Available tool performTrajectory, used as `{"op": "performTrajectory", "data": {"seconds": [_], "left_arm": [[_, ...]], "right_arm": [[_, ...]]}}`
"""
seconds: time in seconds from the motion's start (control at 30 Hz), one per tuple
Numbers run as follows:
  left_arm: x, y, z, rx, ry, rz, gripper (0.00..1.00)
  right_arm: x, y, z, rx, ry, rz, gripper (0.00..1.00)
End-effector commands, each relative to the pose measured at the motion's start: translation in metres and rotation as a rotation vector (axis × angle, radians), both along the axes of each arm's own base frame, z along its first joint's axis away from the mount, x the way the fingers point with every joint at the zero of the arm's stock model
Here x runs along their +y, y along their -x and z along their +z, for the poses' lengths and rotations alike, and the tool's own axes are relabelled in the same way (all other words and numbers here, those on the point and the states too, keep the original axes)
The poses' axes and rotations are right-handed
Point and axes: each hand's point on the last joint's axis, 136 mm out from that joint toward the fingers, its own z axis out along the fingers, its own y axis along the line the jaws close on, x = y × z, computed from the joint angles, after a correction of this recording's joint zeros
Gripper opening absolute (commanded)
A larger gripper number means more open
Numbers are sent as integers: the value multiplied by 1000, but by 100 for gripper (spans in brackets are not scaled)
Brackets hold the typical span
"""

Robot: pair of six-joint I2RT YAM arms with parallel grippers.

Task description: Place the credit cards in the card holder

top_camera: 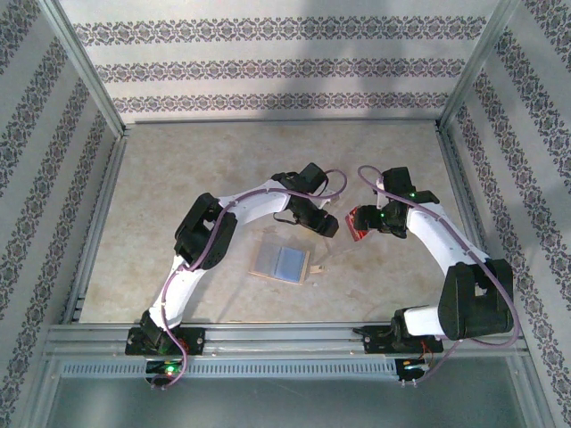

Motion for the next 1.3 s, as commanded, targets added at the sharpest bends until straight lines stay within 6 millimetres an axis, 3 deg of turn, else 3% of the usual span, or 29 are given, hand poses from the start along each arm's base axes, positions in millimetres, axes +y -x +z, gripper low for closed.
{"op": "performTrajectory", "data": {"seconds": [0.0,0.53,0.97,1.27], "left_arm": [[7,7,-20,34,-71,11,70],[9,9,-24,37,-76,-2,71],[11,10,-26,39,-79,-3,71],[11,11,-27,33,-89,-14,71]], "right_arm": [[-5,1,0,16,50,11,80],[-11,9,0,27,129,16,78],[-7,9,10,-16,131,35,70],[-1,5,-2,24,130,65,73]]}}
